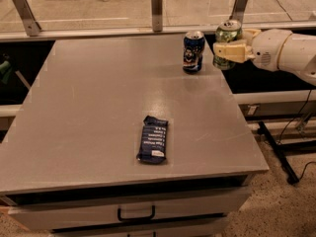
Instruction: Move green can near pepsi can
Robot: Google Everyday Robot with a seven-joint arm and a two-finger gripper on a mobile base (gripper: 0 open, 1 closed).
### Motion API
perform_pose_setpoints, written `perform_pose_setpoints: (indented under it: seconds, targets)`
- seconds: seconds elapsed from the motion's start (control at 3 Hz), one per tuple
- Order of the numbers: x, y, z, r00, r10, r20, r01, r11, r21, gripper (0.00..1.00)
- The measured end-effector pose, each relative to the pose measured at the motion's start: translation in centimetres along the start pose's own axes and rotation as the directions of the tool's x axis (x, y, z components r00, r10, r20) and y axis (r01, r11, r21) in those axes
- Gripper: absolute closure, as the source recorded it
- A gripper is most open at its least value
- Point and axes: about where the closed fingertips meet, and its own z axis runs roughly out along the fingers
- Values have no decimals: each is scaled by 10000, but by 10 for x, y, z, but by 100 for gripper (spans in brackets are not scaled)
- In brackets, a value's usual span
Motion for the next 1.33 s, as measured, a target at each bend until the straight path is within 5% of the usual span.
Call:
perform_pose_setpoints:
  seconds: [0.67,1.33]
  targets:
    - [25,39,-8,9981,518,-322,-563,9853,-1612,100]
    - [33,36,1,9983,581,-36,-576,9771,-2046,100]
